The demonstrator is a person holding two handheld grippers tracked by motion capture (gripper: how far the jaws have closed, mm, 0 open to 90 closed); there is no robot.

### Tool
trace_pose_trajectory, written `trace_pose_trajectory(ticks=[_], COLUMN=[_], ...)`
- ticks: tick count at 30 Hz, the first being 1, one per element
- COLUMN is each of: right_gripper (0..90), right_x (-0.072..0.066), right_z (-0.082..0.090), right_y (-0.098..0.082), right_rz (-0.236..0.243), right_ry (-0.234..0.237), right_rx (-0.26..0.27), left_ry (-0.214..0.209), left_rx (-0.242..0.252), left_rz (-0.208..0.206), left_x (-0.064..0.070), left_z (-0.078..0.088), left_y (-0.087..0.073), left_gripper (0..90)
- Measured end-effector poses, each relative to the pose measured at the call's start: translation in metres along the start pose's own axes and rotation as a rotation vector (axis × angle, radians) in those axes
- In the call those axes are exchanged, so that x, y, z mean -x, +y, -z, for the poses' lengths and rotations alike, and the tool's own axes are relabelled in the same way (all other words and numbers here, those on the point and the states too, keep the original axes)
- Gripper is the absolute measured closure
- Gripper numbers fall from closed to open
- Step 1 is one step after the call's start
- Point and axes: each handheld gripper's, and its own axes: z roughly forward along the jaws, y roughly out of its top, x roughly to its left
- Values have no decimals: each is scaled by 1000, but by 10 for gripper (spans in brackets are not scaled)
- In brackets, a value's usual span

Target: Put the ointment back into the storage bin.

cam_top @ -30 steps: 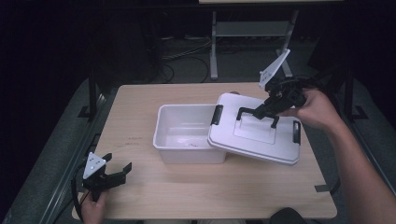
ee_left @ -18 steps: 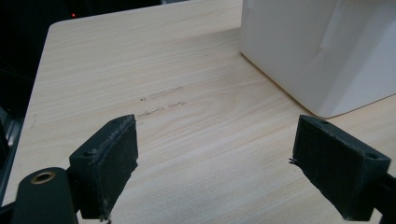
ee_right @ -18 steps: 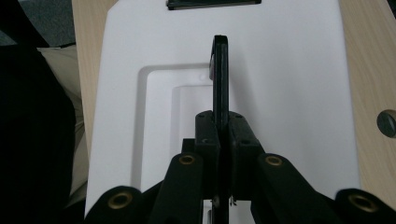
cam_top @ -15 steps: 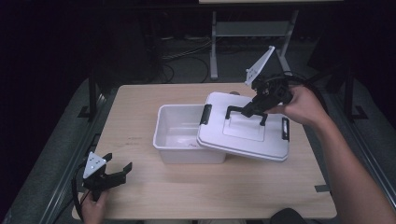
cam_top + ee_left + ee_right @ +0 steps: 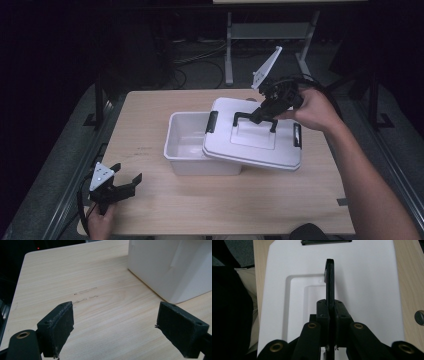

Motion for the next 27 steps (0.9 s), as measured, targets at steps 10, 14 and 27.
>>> trace_pose_trajectory(ticks=[10, 14, 27], right_gripper=[846, 846, 846], right_x=[2, 2, 6], right_z=[-9, -12, -19], right_y=[10, 15, 24], right_rz=[4, 16, 13], right_ry=[14, 17, 28], right_rx=[-10, -8, -7], left_ry=[-1, 0, 0], left_rx=[1, -2, 5], left_rz=[1, 2, 0], left_x=[-1, -1, -2], left_z=[1, 0, 1], left_y=[0, -1, 0], left_gripper=[134, 134, 134])
